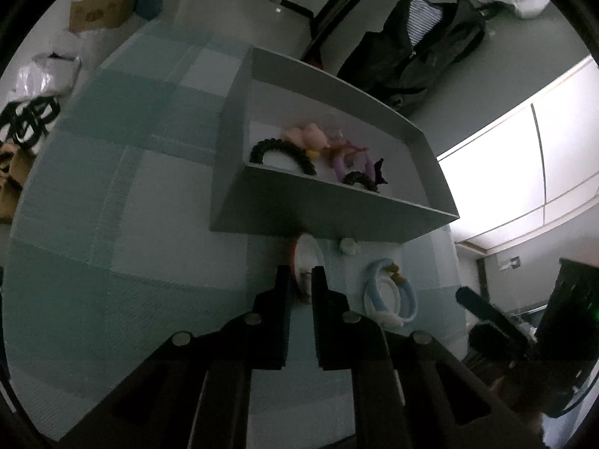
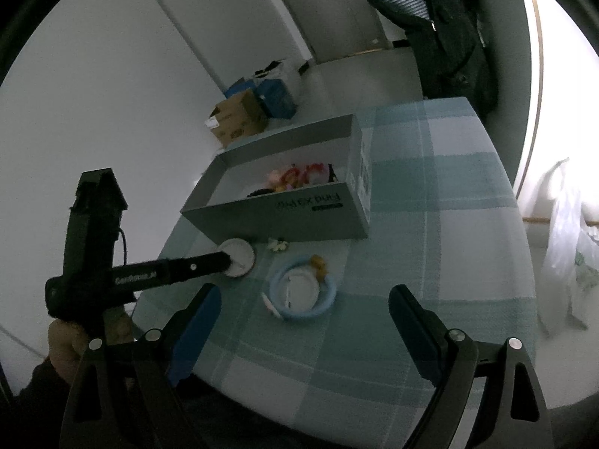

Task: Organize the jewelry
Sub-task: 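Lift the compact with the left tool while the right tool grasps the light-blue ring bracelet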

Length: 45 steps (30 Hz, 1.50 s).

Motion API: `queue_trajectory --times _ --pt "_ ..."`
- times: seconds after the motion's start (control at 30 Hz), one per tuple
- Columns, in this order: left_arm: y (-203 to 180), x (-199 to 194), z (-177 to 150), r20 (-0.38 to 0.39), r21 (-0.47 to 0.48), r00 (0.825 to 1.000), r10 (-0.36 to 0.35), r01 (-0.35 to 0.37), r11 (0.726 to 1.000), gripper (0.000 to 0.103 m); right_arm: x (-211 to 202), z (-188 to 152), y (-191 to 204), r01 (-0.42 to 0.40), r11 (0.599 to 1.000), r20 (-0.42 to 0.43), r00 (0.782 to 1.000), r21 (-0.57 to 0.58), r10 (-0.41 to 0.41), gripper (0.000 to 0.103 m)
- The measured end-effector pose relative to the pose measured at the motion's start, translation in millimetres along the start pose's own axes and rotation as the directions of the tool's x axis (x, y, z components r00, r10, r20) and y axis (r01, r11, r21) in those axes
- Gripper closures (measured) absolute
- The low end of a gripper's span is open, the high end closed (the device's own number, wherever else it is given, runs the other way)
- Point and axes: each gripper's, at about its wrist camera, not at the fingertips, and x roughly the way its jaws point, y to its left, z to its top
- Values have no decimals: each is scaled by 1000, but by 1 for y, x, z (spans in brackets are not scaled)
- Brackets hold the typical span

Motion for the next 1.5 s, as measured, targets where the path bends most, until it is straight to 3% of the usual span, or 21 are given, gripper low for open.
queue_trajectory --times 0.23,0.43,0.63,0.77,0.9,1.1,1.5 --pt "-17 -17 -4 38 79 999 30 -33 996 101 16 -4 7 -19 999 -53 998 -47 17 12" --pt "-21 -30 -5 64 90 998 9 -15 996 101 30 -5 18 21 994 -59 998 -109 -28 15" --pt "-18 -34 -3 83 80 997 8 -15 997 101 44 -4 26 65 986 -74 994 -155 -77 29" --pt "-19 -34 -3 90 82 996 12 -20 996 101 53 -6 31 92 979 -91 990 -180 -109 48" --pt "-19 -35 -2 95 78 995 9 -17 997 101 53 -6 32 109 974 -82 988 -198 -128 48" --pt "-20 -37 -1 100 88 995 -2 -7 996 101 50 -6 28 99 978 -73 991 -181 -114 49" --pt "-30 -44 -2 126 123 992 -18 3 992 101 26 4 11 -23 999 -23 999 -23 22 49"
